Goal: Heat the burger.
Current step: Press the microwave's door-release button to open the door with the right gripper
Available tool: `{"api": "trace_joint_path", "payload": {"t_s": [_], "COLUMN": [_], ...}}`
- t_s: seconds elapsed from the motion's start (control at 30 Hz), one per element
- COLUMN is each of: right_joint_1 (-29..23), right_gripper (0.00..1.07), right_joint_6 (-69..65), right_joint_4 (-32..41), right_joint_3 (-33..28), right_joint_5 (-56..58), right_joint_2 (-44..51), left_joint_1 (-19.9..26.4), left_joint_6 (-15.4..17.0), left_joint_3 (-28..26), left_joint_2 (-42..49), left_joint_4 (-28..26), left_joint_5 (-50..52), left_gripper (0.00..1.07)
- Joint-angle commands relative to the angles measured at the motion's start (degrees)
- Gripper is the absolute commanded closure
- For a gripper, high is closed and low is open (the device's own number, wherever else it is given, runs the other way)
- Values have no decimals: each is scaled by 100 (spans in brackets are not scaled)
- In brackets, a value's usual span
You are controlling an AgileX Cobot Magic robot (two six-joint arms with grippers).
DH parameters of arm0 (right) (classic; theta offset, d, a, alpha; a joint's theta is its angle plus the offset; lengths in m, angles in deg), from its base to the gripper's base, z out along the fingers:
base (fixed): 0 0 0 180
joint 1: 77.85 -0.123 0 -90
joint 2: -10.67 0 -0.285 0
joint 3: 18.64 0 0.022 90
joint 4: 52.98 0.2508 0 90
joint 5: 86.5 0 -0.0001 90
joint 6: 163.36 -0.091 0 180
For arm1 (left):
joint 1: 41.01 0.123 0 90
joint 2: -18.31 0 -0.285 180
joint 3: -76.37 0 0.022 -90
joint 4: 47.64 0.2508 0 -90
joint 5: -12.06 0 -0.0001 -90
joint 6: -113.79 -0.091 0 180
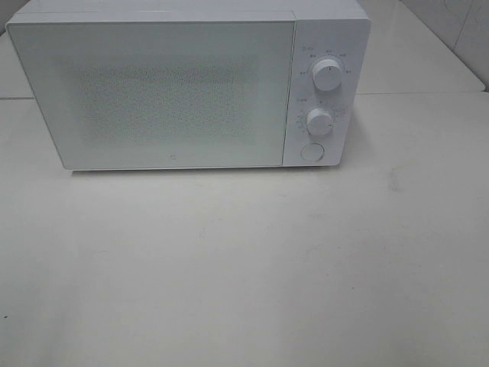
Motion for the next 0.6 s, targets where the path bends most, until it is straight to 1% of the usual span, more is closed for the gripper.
{"api": "trace_joint_path", "payload": {"t_s": [0.03,0.07,0.1,0.13,0.2,0.23,0.3,0.4,0.43,0.47,0.6], "right_joint_1": [29,29,138,138,487,487,848,940,1129,1209,1381], "right_gripper": [38,38,38,38,38,38,38,38,38,38,38], "right_joint_6": [86,86,86,86,86,86,11,11,11,11,11], "right_joint_4": [-160,-160,-252,-252,-309,-309,-292,-286,-286,-286,-281], "right_joint_3": [-155,-155,-321,-321,-579,-579,-911,-882,-911,-911,-957], "right_joint_5": [69,69,46,46,40,40,-29,-109,-241,-264,-453], "right_joint_2": [625,625,991,991,1473,1473,2017,2143,2401,2521,2853], "left_joint_1": [0,0,0,0,0,0,0,0,0,0,0], "left_joint_6": [0,0,0,0,0,0,0,0,0,0,0], "left_joint_3": [23,23,23,23,23,23,23,23,23,23,23], "left_joint_2": [132,132,132,132,132,132,132,132,132,132,132], "left_joint_4": [-6,-6,-6,-6,-6,-6,-6,-6,-6,-6,-6], "left_joint_5": [52,52,52,52,52,52,52,52,52,52,52], "left_gripper": [9,9,9,9,9,9,9,9,9,9,9]}}
